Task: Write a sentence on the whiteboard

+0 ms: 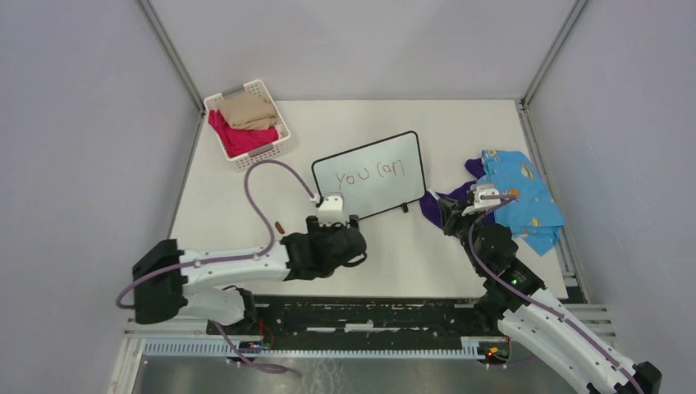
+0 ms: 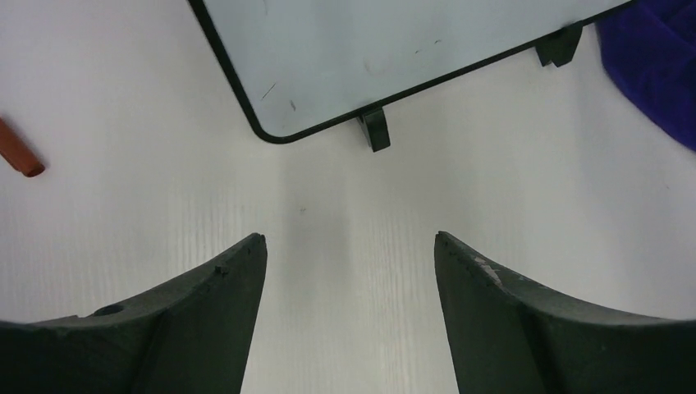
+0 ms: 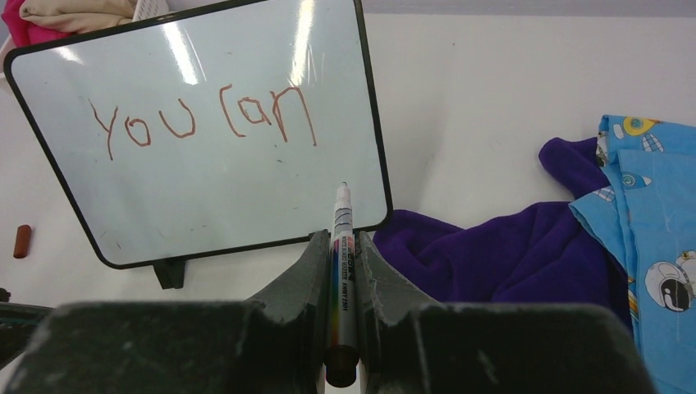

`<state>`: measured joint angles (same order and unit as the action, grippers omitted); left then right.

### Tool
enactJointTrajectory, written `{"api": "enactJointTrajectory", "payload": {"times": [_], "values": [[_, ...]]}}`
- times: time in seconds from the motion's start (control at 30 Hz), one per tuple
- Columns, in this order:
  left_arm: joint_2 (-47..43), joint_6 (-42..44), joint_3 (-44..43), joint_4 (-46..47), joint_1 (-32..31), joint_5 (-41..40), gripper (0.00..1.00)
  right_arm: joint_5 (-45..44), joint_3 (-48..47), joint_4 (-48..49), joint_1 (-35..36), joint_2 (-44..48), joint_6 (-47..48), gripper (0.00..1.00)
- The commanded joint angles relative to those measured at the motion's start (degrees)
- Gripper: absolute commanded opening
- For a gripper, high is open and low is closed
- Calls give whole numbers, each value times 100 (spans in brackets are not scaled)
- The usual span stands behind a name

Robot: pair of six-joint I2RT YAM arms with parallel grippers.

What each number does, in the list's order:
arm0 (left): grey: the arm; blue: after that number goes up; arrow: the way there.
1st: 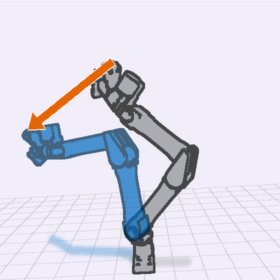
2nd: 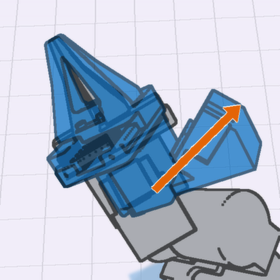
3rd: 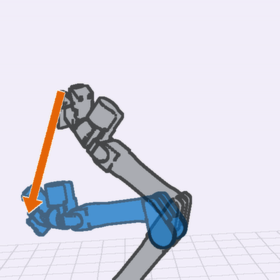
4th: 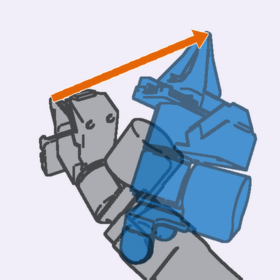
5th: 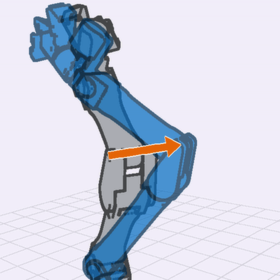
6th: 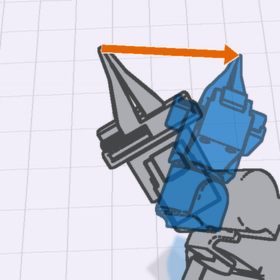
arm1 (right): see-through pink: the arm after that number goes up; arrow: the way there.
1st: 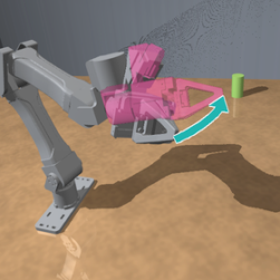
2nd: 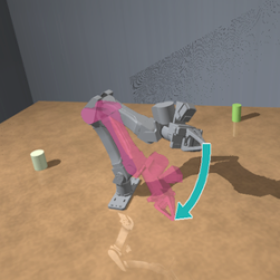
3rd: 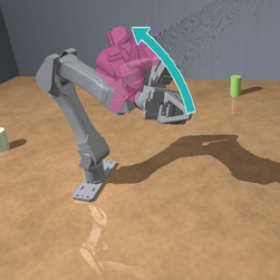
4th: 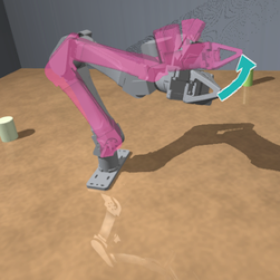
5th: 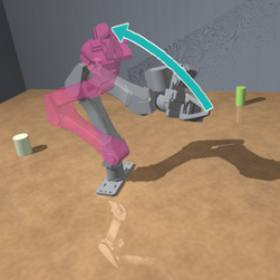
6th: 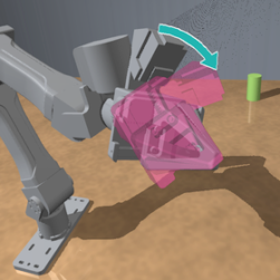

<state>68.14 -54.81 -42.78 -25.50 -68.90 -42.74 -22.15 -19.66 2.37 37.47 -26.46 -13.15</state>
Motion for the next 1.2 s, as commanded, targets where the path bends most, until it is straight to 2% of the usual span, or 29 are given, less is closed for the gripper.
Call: {"api": "enactJointTrajectory", "payload": {"times": [0.0,0.27,0.47,0.63,1.17], "values": [[1268,-773,-972,-334,-123,-1153,79,-220,14,-163,-10,207,119,0],[2715,-294,-1768,17,-111,-979,68,-267,-96,-439,-3,522,186,0],[3269,-320,-2041,7,-2,-793,57,-292,-78,-478,-8,631,223,0],[3382,-418,-2003,9,78,-813,50,-333,-60,-484,-5,659,257,0],[3490,-446,-1847,383,532,-592,42,-287,-137,-458,-6,529,261,0]]}}
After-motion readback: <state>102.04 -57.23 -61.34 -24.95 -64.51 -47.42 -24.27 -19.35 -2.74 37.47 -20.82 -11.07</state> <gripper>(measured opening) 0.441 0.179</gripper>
